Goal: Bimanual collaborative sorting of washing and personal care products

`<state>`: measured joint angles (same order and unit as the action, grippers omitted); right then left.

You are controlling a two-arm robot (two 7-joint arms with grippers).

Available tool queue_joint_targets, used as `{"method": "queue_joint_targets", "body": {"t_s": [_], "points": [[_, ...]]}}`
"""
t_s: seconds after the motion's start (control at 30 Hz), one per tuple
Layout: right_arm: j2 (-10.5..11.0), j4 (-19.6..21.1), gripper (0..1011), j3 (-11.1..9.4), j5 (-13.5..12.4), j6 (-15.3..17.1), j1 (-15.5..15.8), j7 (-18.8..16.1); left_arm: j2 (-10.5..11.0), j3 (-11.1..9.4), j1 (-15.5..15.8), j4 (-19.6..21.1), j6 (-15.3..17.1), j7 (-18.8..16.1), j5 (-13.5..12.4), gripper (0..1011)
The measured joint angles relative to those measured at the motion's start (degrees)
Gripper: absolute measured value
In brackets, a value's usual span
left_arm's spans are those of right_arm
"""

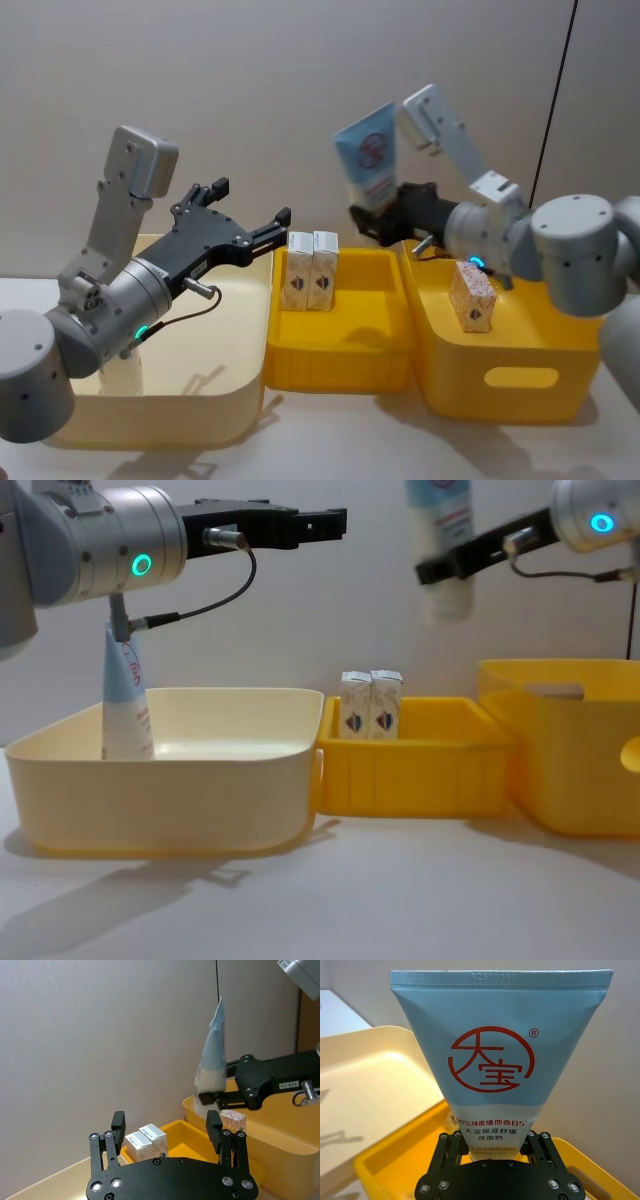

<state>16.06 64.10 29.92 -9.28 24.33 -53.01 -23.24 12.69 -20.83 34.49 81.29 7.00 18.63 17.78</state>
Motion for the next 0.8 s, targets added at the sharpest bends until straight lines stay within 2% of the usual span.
{"method": "queue_joint_targets", "body": {"t_s": [0.43, 0.63, 0.8], "points": [[2.71, 0.58, 523, -5.55, -0.38, 5.53, 1.53, 5.00, 0.00, 0.00, 0.00, 0.00, 0.00, 0.00, 0.00, 1002], [3.69, -0.72, 523, -7.33, -1.11, 8.50, 1.22, 5.18, 0.00, 0.00, 0.00, 0.00, 0.00, 0.00, 0.00, 1002], [4.76, -3.24, 523, -8.27, -1.88, 12.22, -0.30, 3.57, 0.00, 0.00, 0.00, 0.00, 0.00, 0.00, 0.00, 1002]]}}
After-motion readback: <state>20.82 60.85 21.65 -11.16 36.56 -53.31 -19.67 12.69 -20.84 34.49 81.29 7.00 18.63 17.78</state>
